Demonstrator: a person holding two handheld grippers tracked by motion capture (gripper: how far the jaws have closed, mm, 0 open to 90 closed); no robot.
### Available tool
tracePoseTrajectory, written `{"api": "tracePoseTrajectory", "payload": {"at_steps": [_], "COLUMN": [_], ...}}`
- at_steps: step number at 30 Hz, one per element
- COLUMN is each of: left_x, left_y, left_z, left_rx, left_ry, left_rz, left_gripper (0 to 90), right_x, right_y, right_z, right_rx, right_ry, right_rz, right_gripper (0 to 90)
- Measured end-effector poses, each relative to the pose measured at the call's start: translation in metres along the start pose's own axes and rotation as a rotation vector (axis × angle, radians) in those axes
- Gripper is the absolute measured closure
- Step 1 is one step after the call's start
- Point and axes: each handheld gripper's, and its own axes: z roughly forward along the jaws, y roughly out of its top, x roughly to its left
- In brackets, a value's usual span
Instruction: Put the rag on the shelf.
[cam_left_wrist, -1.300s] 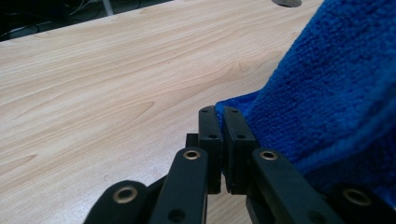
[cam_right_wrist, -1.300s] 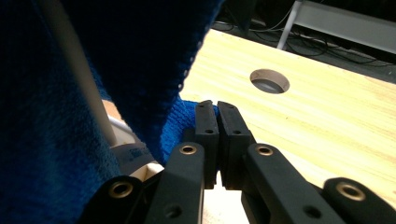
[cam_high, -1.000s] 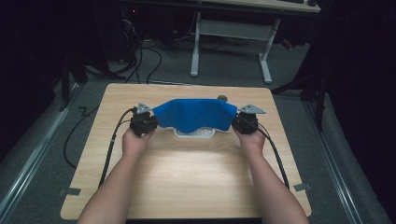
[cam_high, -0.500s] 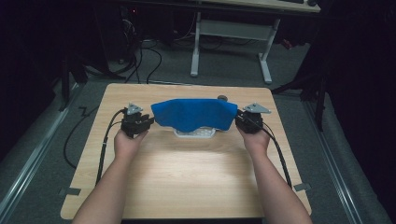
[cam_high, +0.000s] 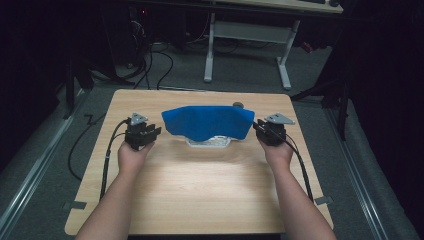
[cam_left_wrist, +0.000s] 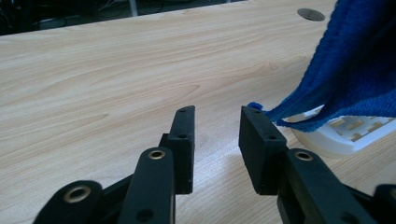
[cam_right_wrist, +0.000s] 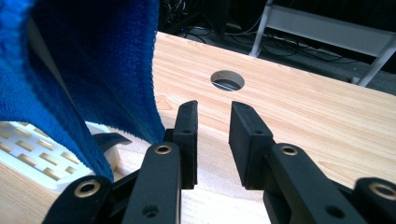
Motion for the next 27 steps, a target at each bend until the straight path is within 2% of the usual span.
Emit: {"api": "tracePoseTrajectory", "payload": {"at_steps": [7, 11, 13, 15, 19, 21, 23, 25, 27], "left_x": [-0.003, -0.006, -0.010, -0.015, -0.026, -0.030, -0.036, -0.041, -0.048], "left_y": [-0.003, -0.005, -0.005, -0.006, -0.012, -0.016, -0.022, -0.027, -0.035], "left_z": [-0.008, -0.016, -0.022, -0.030, -0.044, -0.049, -0.056, -0.062, -0.067], "left_rx": [-0.013, -0.014, -0.019, -0.034, -0.041, -0.045, -0.043, -0.043, -0.039], "left_ry": [0.006, 0.020, 0.034, 0.037, 0.050, 0.044, 0.043, 0.045, 0.032], "left_rz": [0.000, 0.007, 0.020, 0.026, 0.043, 0.040, 0.042, 0.045, 0.040], "left_gripper": [66.8, 66.7, 66.0, 65.0, 62.3, 61.4, 60.0, 58.2, 56.7], "right_x": [-0.002, 0.001, 0.004, 0.007, 0.008, 0.010, 0.012, 0.015, 0.019], "right_y": [-0.003, -0.005, -0.004, -0.005, -0.008, -0.011, -0.014, -0.017, -0.022], "right_z": [-0.011, -0.020, -0.026, -0.037, -0.044, -0.051, -0.057, -0.064, -0.072], "right_rx": [-0.018, -0.015, -0.025, -0.042, -0.017, -0.013, -0.022, -0.008, -0.014], "right_ry": [0.006, 0.005, 0.005, 0.001, -0.008, -0.013, -0.019, -0.018, -0.020], "right_rz": [-0.005, -0.015, -0.039, -0.036, -0.047, -0.066, -0.065, -0.074, -0.078], "right_gripper": [71.8, 67.2, 65.1, 61.5, 58.3, 56.6, 54.9, 53.4, 51.0]}}
